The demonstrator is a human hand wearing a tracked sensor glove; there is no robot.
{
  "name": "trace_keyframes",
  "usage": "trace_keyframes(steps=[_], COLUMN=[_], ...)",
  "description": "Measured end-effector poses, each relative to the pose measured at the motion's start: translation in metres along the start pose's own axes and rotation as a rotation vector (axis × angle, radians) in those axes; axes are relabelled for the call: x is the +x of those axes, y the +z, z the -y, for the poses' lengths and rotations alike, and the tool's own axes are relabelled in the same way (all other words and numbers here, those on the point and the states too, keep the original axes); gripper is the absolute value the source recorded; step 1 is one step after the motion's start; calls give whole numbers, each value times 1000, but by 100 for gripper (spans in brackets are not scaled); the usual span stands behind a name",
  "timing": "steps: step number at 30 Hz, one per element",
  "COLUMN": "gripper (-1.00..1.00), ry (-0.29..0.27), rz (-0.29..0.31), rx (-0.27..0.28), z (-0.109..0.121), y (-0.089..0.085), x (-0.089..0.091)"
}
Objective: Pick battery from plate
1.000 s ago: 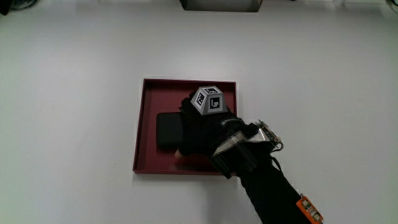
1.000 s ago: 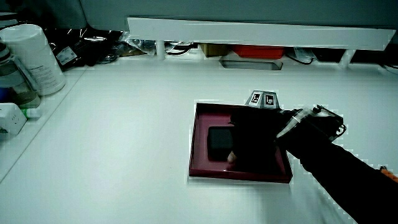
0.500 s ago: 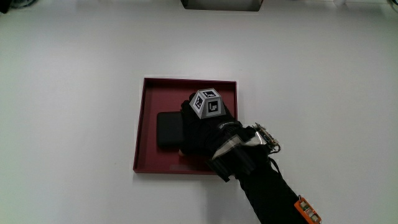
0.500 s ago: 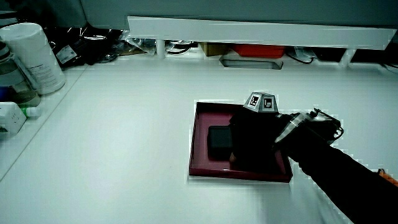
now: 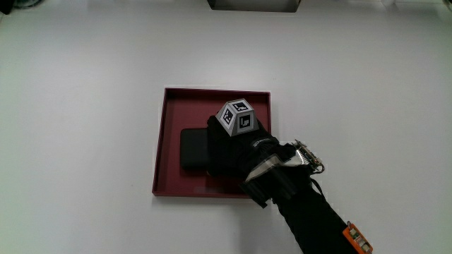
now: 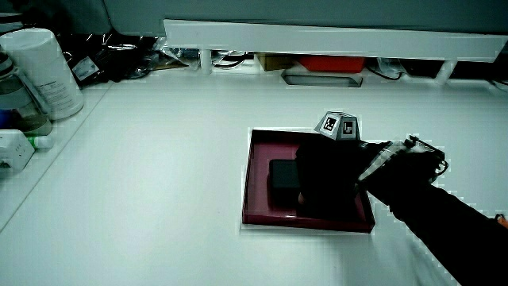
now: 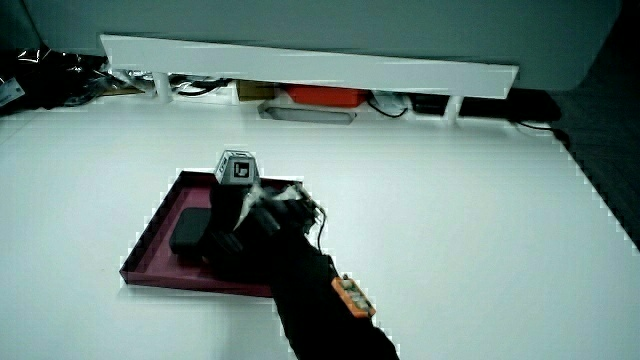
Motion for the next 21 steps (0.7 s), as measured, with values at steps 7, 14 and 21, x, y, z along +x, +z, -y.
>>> trace_keyframes(steps=[7, 14, 21], gripper=[100, 100, 100], ry=[28, 52, 25], rz=[16, -4, 1], rx=[37, 67, 136], z=[35, 71, 113], y=[38, 63, 82], x=[-3, 5, 21])
